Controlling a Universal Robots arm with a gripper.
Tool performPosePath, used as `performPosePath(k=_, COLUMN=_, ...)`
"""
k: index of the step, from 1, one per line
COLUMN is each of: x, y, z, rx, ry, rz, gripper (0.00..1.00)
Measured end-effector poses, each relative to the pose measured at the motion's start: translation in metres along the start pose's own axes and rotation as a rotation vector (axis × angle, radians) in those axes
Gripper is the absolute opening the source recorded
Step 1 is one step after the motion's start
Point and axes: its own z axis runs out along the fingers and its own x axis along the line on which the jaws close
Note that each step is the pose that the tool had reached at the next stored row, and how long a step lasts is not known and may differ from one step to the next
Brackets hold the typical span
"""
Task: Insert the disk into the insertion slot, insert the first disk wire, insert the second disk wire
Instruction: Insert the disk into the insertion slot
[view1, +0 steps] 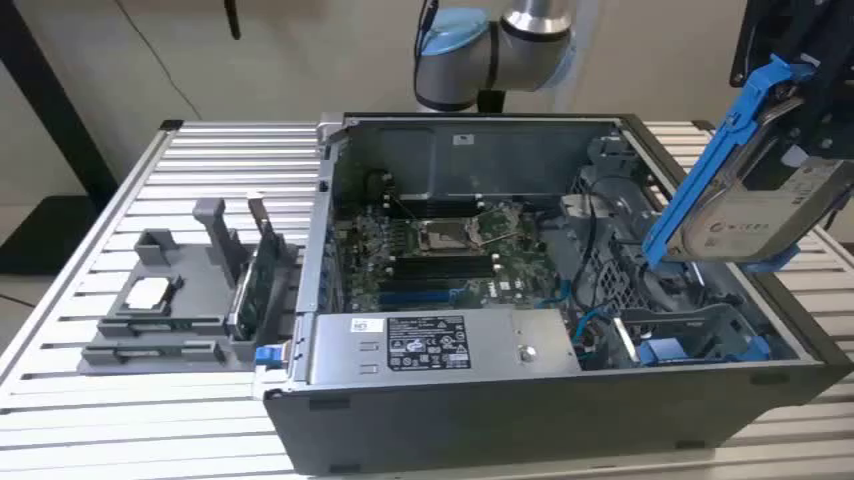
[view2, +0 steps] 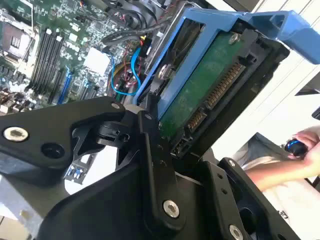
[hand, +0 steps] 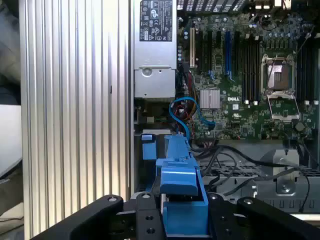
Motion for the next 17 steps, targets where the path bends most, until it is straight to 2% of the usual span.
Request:
performPosePath(k=8, x=0.0000, y=-0.0001, z=0.0010, rx=0.0000, ry=-0.0001, rz=0.001, gripper=0.33)
performPosePath(k=17, x=0.0000, y=-0.0003, z=0.0067, rx=0.0000, ry=0.0000, rz=0.001, gripper=0.33)
